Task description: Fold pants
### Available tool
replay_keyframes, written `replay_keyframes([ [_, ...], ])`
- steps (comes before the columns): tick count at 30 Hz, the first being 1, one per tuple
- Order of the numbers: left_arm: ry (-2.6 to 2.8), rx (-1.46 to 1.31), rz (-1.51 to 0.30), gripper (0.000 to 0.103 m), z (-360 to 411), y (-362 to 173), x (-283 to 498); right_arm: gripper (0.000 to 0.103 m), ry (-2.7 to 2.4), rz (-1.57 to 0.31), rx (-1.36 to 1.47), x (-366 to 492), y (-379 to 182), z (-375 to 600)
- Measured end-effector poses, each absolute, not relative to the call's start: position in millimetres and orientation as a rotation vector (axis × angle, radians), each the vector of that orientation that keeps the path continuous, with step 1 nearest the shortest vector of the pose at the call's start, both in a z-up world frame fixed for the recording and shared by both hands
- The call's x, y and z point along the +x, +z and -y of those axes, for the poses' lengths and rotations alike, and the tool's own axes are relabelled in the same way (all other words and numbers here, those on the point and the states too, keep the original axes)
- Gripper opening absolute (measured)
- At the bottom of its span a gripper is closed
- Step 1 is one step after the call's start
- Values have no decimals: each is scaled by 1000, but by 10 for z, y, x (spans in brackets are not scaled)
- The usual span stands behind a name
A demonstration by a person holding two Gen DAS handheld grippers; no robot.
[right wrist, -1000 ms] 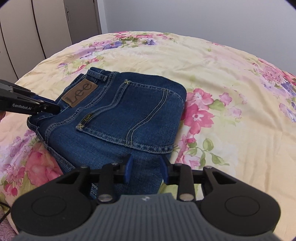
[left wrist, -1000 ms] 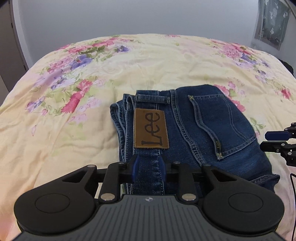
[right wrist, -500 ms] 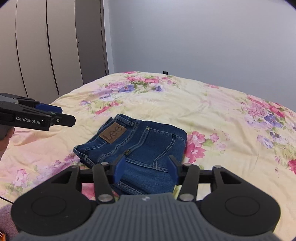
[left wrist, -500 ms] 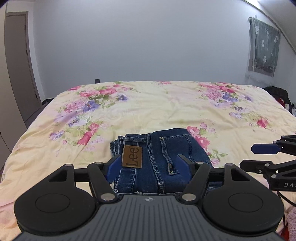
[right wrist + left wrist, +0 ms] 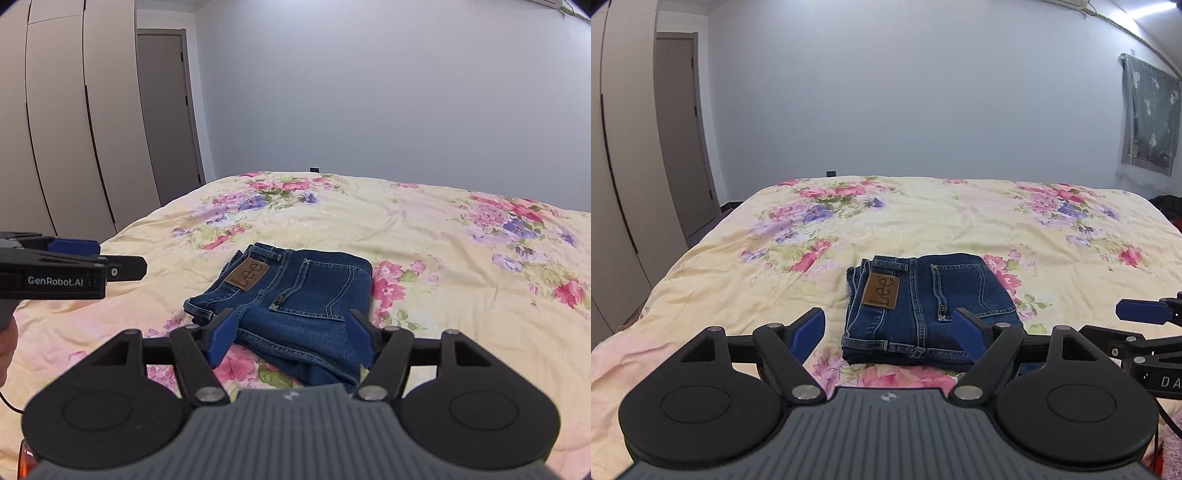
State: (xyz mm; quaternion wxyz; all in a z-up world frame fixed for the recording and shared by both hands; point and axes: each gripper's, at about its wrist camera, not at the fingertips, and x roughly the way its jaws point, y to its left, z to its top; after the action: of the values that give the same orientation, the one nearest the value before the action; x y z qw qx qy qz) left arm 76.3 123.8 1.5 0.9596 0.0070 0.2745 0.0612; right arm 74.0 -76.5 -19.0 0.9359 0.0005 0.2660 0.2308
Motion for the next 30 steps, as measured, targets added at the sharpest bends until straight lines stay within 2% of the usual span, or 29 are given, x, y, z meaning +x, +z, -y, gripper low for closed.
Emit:
replay_keyframes([
  [3, 145, -9, -585, 92, -1253, -80, 726, 69, 448, -553, -2, 685, -294, 740],
  [14, 185, 34, -672, 93, -1177, -471, 733, 69, 383, -600, -25, 678, -659, 624],
  [30, 180, 25, -687, 93, -1127, -481, 719, 69, 394, -604, -6, 653, -685, 656],
])
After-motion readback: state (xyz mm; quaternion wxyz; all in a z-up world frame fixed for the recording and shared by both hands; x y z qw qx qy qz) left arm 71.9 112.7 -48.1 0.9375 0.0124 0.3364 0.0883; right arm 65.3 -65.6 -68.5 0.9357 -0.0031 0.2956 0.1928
